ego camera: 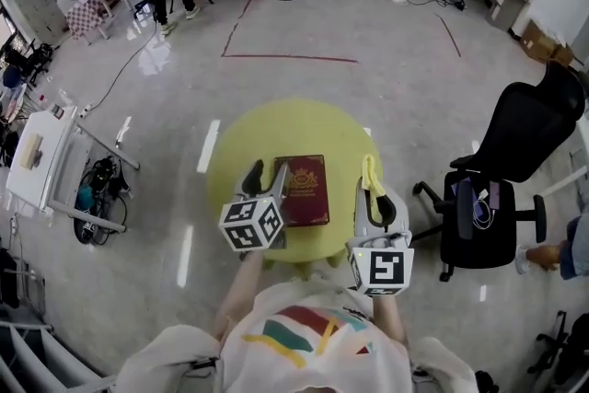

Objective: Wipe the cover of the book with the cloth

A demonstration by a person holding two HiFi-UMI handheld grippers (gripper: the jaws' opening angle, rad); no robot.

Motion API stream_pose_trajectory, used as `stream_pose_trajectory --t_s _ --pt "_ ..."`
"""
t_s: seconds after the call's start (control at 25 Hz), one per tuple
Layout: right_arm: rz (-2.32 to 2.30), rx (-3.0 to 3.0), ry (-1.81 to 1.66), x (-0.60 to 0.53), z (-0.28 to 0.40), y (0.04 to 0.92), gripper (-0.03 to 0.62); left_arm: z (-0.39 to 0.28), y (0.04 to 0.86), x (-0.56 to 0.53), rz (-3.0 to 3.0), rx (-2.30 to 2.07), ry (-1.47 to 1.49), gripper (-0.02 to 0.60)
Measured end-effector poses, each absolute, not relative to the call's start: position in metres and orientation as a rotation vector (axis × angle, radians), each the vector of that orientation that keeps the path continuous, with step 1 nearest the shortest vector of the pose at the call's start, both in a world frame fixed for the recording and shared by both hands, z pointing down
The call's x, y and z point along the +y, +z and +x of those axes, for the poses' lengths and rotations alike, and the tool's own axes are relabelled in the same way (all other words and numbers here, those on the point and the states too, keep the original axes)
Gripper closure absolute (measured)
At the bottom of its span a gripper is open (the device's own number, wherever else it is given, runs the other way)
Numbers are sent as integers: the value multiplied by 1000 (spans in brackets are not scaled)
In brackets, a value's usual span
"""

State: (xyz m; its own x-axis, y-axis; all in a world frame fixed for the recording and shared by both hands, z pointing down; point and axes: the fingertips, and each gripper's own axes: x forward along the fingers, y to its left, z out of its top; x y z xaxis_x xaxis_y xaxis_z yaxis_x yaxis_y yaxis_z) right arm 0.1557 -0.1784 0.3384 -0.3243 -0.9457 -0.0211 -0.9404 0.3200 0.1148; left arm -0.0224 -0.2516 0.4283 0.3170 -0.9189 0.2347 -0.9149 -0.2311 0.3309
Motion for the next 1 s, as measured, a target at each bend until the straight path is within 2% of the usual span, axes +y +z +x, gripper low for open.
stream_pose_trajectory --t_s 0.56,1.0 --pt "1762 -2457 -156 -156 168 346 565 -29 601 -226 1799 -1480 298 357" --pt "1764 -2421 -142 -143 168 350 565 -37 650 -211 1674 -1436 369 360"
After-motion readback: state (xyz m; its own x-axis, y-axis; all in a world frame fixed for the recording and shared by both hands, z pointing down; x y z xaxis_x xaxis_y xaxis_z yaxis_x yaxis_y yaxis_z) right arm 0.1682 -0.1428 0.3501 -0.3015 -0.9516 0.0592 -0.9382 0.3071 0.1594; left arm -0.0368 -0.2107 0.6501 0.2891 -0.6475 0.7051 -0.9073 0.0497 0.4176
